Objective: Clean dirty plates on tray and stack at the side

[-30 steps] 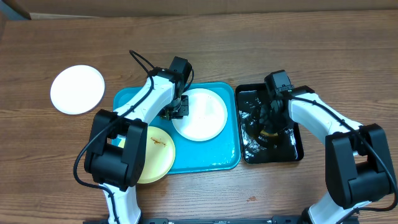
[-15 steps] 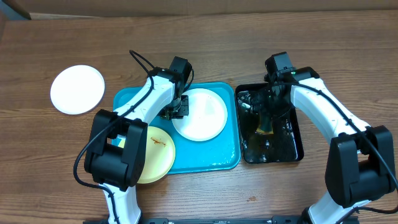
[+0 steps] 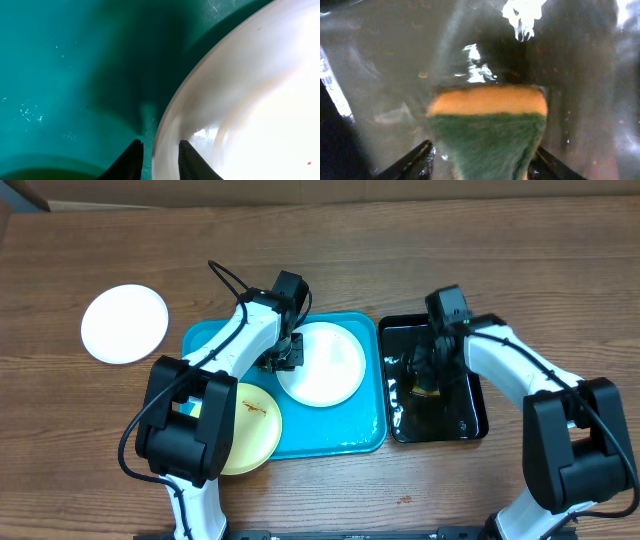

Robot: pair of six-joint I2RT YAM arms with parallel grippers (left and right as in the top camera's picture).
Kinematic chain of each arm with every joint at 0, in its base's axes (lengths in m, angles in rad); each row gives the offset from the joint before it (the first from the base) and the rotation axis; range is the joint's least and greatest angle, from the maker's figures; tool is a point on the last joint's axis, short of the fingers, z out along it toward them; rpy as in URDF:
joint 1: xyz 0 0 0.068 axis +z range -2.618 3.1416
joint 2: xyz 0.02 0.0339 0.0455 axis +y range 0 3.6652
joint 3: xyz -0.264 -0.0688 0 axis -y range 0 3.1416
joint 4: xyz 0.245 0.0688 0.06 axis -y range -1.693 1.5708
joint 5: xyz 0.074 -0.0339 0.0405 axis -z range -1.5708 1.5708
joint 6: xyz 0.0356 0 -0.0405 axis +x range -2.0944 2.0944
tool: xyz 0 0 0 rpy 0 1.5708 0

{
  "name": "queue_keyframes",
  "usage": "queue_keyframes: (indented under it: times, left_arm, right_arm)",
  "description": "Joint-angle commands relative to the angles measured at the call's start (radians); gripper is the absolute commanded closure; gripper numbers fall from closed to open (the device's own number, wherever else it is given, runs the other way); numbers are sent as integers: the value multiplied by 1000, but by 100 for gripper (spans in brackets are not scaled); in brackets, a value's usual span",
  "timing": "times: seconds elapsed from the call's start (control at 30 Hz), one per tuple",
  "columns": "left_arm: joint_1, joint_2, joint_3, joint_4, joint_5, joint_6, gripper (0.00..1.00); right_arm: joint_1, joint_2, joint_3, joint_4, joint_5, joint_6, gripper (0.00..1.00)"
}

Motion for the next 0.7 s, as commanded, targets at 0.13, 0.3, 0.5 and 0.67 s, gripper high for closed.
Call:
queue_keyframes:
  times: [0.13,0.3,0.5,0.67]
  left_arm:
    - [-2,-6,-8,-1,2,8,74]
    - [-2,-6,-8,-1,2,8,74]
    - [-2,-6,-8,1,2,8,74]
    - [-2,-6,-8,1,2,8,74]
  right_arm:
    - [-9,1,-32,28,20,18,91]
    - [-23,-5,21,-47,16,17,84]
    - [-24,-43,137,-161,-38,6,87]
    - [-24,-81,185,-166,-261,6,86]
